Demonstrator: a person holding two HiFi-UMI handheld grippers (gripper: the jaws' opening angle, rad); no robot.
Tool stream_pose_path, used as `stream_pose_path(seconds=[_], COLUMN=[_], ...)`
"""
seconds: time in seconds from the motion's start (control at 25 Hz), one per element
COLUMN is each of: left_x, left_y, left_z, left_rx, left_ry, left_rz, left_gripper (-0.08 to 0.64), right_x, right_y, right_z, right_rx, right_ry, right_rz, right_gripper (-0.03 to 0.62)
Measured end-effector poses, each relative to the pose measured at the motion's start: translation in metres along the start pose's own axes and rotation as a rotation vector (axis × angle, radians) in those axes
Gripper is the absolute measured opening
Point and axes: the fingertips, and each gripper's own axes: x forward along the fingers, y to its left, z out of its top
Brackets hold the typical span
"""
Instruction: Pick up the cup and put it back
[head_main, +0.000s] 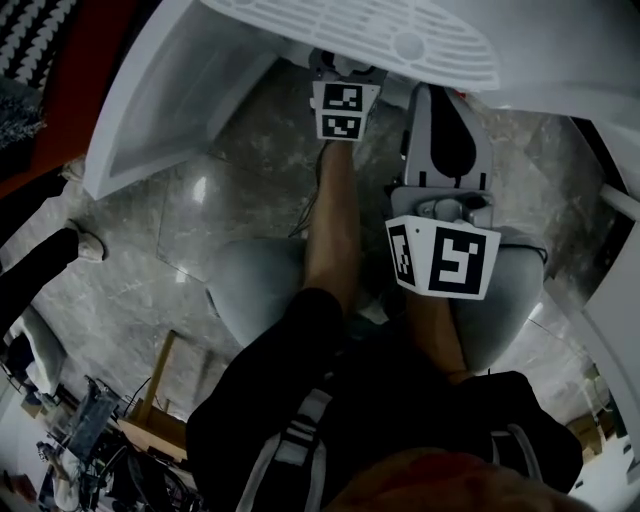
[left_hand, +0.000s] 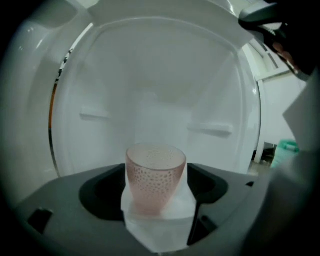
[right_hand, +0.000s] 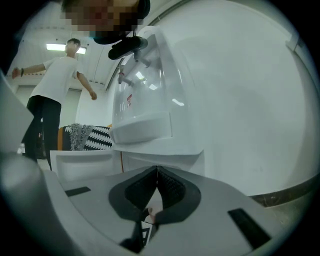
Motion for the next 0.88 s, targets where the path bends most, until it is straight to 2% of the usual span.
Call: stream_pose_path(seconds=[0.24,0.4,0.56,0.76,0.88], left_x=[0.013,0.005,-0.015,-0.052,-0.075], left_y=[0.002,-0.001,-0.004,-0.001,-0.001], left_z=[-0.001,0.002,0.010,0.020,0.016], left_rx=[-0.014,0.000,0.028,-0.006,-0.014], left_ry=[0.030,0.029,0.013,-0.014,0.010], left_rz=[0.033,0.027,0.026,0.046,0.058], left_gripper=[0.362,0.360,0.362,0.362,0.362], right_x=[-0.001,-0.002,-0.003,-0.001,0.000], right_y=[-0.004,-0.003,0.006,0.022,0.036], right_z=[0.001,0.002,0.003,0.003,0.002], right_rx=[-0.001,0.009,0.017,0.026,0.048], right_ry=[0.000,-0.005,-0.012,-0.015,-0.016], right_rz=[0.019,0.021,0.040,0.061,0.081], right_gripper=[0.011,0.011,0.011,0.011,0.011])
